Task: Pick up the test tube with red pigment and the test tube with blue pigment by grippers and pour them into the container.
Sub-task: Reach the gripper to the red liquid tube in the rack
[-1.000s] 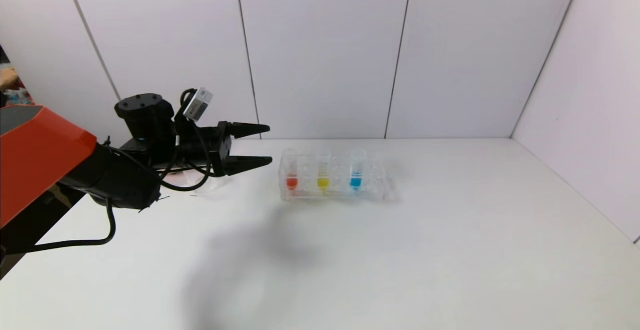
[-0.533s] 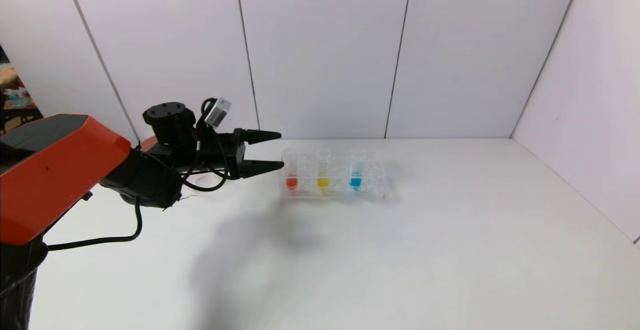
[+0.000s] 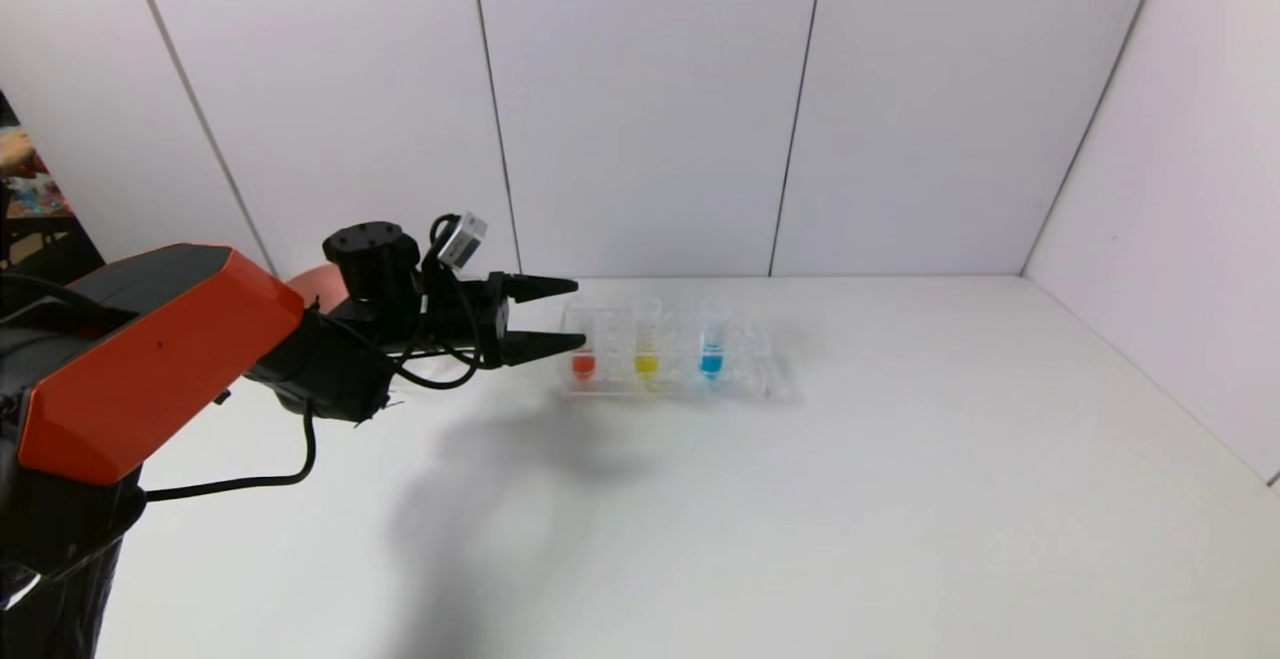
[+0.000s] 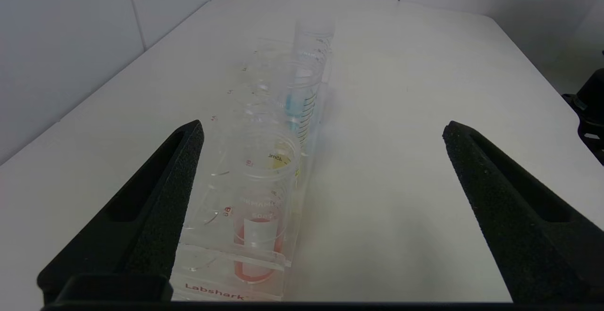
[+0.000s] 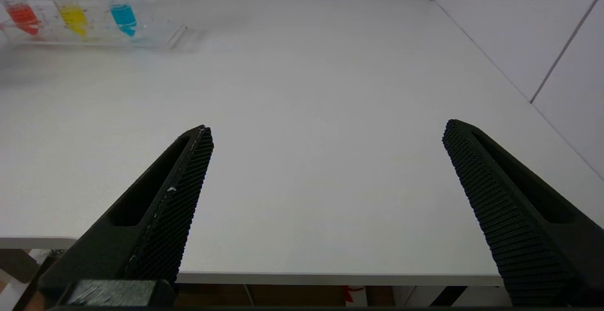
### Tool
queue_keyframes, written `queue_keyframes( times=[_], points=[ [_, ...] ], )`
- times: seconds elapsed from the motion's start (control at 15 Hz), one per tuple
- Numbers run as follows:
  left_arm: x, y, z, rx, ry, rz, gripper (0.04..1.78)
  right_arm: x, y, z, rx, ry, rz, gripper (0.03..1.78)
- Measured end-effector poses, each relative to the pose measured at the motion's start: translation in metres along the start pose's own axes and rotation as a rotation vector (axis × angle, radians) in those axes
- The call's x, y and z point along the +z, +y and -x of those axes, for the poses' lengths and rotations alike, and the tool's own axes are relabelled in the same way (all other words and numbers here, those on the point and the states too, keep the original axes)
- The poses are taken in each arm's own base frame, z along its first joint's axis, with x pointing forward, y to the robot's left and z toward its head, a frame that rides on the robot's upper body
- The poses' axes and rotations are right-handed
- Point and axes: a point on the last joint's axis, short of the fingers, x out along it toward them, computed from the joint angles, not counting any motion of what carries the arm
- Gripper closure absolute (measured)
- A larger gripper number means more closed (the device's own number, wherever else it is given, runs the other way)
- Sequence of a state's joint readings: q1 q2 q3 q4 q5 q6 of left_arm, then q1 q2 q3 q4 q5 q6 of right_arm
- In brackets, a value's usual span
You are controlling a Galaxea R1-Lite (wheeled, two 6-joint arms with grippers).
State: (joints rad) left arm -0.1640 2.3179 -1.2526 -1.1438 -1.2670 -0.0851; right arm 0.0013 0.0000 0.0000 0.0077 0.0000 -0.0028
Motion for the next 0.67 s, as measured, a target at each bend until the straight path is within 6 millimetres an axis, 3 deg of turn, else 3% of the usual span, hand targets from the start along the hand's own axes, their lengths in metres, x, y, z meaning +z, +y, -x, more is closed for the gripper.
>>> queue_keyframes(
  times=[0.67],
  points=[
    [-0.02,0.011,-0.01,-0.012,0.01,0.031,0.05,0.0,0.0,0.0,0.0,0.0,0.0,0.04]
  ],
)
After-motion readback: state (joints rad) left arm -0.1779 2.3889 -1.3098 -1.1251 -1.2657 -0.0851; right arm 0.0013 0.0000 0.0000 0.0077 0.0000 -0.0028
